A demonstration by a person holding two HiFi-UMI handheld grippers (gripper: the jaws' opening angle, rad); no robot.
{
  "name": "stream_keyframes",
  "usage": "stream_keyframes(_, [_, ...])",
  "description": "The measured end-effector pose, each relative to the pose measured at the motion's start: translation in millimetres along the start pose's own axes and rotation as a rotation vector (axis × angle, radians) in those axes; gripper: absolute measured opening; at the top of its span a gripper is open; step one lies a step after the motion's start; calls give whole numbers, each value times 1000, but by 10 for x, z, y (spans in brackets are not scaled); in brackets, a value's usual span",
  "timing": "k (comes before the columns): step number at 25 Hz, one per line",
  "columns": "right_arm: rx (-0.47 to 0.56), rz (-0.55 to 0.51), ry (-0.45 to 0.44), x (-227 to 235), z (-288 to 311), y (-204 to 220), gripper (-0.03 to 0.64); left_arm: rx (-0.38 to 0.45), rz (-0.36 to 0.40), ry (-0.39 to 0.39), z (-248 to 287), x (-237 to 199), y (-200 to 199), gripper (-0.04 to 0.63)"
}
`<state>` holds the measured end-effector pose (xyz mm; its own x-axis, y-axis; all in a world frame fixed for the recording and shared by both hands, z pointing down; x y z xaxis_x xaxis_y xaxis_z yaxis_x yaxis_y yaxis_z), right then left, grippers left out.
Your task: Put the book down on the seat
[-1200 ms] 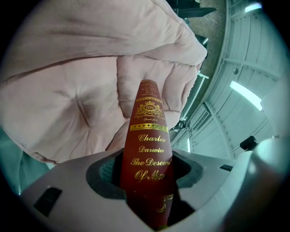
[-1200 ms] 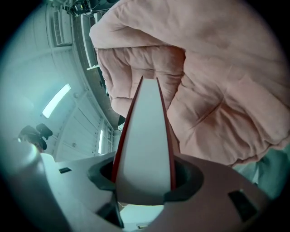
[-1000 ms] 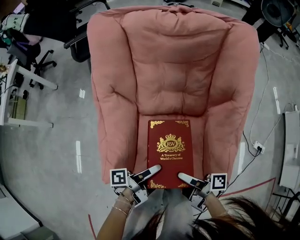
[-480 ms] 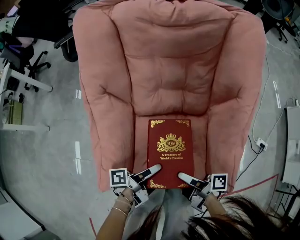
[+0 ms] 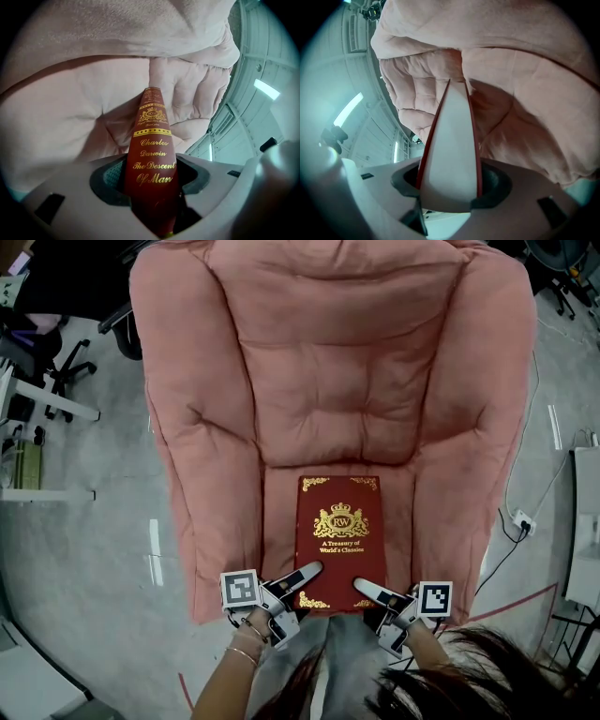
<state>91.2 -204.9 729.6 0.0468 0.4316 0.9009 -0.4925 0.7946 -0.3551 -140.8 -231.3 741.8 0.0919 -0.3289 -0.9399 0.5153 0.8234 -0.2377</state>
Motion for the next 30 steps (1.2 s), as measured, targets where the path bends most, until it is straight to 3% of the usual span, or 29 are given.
stream_keyframes(9, [18, -53, 87, 62, 7, 22, 281, -25, 15, -69, -15, -70, 24, 256])
stream_keyframes(20, [74, -81, 218, 243, -44, 65, 320, -123, 110, -245, -113, -249, 48, 316])
stream_keyframes(25, [126, -94, 266, 276, -125, 35, 331, -213, 161, -339, -208, -322, 142, 319])
stream_keyframes(30, [118, -112, 299, 307, -181, 54, 341, -266, 187, -350, -271, -371, 276, 319])
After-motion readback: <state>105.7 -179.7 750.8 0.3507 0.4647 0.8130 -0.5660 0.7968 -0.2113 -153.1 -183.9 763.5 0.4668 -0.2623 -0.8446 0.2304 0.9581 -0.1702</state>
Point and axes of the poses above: the fingertips, and each gripper's own axes: z forward along the fingers, x to its right, y out of its underside, the point moved 9 cm from there along -z, backward along the fingers, and after that the axes turned 7 degrees about z, right-handed, at the moved point
